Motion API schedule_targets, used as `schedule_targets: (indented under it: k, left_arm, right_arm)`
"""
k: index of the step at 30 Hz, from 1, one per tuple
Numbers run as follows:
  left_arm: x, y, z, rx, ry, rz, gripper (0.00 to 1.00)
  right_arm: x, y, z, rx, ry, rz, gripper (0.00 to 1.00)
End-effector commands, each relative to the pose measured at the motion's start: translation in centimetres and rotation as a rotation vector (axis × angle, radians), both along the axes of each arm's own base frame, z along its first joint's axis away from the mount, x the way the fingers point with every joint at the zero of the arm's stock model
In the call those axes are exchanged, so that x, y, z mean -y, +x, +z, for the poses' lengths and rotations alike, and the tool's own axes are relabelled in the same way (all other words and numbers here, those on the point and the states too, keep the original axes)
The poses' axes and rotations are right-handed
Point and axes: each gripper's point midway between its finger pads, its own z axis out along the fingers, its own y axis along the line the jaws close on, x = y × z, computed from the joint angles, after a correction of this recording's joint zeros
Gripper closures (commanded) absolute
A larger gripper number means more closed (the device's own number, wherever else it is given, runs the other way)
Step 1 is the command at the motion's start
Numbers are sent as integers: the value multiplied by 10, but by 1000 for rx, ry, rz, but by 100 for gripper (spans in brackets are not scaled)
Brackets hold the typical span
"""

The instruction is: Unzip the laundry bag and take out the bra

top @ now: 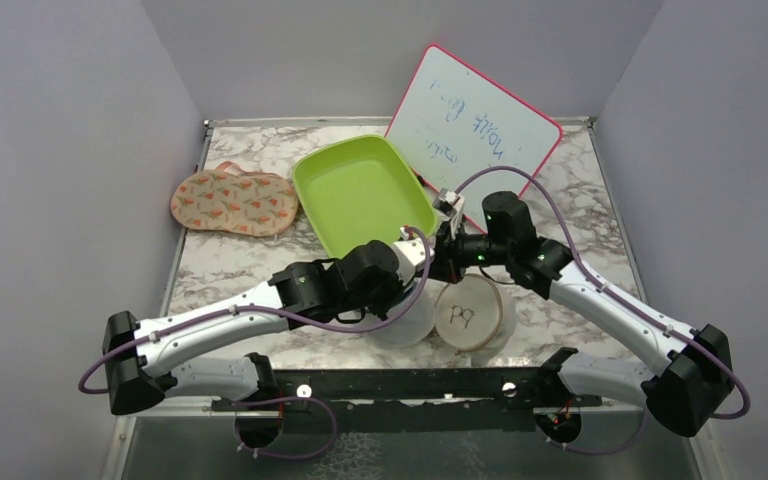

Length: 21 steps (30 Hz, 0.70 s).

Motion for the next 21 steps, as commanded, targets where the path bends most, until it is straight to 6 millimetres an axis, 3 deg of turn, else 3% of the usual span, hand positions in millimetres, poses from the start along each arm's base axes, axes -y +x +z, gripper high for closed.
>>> schedule_targets:
  k: [1,7,10,20,21]
  left_arm:
    - [-9,-4,22,87,-26,-80,100]
    - [-5,-23,57,199,-221,-245,100]
    - [-7,-30,65,214,-301,-264,100]
    - [-16,-32,41,159,-297,-207,100]
    - [-20,-28,37,146,-272,-162,90]
  right_arm:
    - [-6,10,11,38,43,-27,99]
    - [-11,23,-5,25,25,-56,99]
    - [-9,33,-14,9,26,-83,99]
    - [-18,39,-16,4,83,-17,99]
    - [-18,38,-15,6,73,-13,99]
